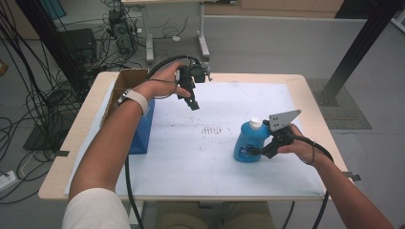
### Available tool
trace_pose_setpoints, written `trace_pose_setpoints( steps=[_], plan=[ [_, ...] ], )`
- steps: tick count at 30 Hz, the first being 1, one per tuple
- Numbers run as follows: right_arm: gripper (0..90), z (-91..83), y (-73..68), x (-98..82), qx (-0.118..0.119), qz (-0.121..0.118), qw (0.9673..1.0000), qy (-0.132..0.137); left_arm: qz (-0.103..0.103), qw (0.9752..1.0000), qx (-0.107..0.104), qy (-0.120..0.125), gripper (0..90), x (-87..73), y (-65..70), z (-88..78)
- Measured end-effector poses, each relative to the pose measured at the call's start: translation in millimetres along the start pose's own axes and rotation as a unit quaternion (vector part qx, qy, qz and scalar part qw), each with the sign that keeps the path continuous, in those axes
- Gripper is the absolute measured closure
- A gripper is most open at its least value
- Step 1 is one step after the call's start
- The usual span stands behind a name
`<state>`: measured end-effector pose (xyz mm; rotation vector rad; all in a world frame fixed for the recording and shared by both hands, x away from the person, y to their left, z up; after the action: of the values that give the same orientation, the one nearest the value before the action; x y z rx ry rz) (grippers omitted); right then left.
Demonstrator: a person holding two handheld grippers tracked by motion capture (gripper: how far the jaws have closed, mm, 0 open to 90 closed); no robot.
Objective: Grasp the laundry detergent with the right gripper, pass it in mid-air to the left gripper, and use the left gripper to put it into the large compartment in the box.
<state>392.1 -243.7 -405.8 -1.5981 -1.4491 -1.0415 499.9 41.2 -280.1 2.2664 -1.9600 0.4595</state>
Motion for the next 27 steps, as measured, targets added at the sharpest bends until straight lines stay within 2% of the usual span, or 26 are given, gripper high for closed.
trace_pose_setpoints(
  steps=[17,27],
  plan=[
    [29.2,3.8,0.9,-0.1,0.007,-0.003,1.0,0.005,-0.004,1.0,0.001,0.002,9.6,-1.8,-0.3,-0.3],
    [36.3,4.8,0.2,-1.1,0.011,-0.011,0.9999,0.003,-0.005,1.0,0.0,0.001,9.7,-2.1,-0.6,1.1]
  ],
)
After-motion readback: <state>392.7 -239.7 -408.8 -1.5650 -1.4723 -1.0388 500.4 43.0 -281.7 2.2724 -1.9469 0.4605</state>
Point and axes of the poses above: each handheld gripper's, and its own axes: z roughly forward along the jaws, x roughly out of its top, y roughly to its right, the point moved 2 cm from there along z, roughly forward along the jaws, and after that the axes turned 5 degrees about y, right-handed, at the moved point
